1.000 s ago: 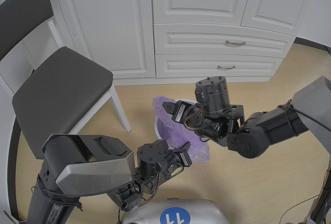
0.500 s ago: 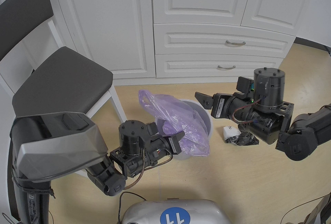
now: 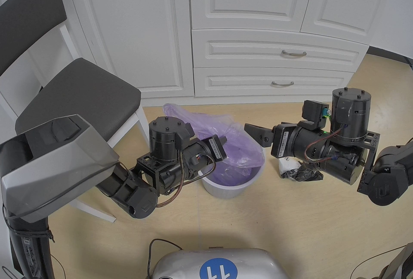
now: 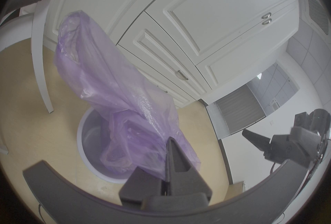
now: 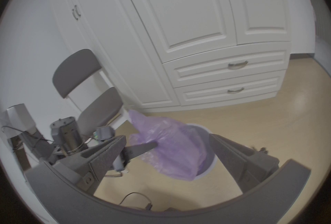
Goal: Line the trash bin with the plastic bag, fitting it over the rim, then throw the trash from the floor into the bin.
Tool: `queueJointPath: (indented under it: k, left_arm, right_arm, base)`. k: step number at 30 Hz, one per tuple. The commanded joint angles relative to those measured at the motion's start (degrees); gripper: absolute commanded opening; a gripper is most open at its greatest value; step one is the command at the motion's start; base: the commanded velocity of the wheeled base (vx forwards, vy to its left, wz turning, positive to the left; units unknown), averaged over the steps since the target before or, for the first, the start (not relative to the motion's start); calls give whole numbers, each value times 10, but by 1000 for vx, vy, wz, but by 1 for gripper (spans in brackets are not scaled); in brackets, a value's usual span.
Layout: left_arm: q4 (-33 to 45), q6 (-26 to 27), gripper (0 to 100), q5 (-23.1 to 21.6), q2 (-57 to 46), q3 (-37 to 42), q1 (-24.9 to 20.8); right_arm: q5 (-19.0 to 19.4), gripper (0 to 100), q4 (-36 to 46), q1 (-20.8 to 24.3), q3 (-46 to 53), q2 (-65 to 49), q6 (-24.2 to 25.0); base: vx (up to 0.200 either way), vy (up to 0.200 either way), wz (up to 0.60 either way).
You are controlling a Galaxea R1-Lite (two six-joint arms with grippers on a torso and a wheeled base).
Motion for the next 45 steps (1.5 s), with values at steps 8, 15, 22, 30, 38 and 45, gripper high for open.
queueJointPath:
  k: [8, 15, 22, 30, 38, 45]
  left_arm:
    - [89, 5, 0, 88, 13, -65, 3]
    - [126, 9, 0, 129, 23, -96, -1]
    - [119, 8, 0, 129, 27, -96, -6]
    - [121, 2, 0, 129, 63, -125, -8]
    - [109, 1, 0, 128, 64, -127, -8]
    - [110, 1, 0, 129, 59, -124, -12]
  right_arm:
    - [41, 100, -2, 1, 7, 11, 34]
    - [41, 100, -2, 2, 7, 18, 34]
    - [42, 100, -3, 2, 7, 22, 34]
    - [42, 100, -22, 1, 7, 46, 33]
    - [42, 100, -7, -2, -15, 66, 32]
    - [40, 100, 163, -2, -129, 51, 136]
  base:
    - [0, 0, 0]
    - [0, 0, 0]
    - [0, 0, 0]
    - [0, 0, 0]
    - [0, 0, 0]
    - [0, 0, 0]
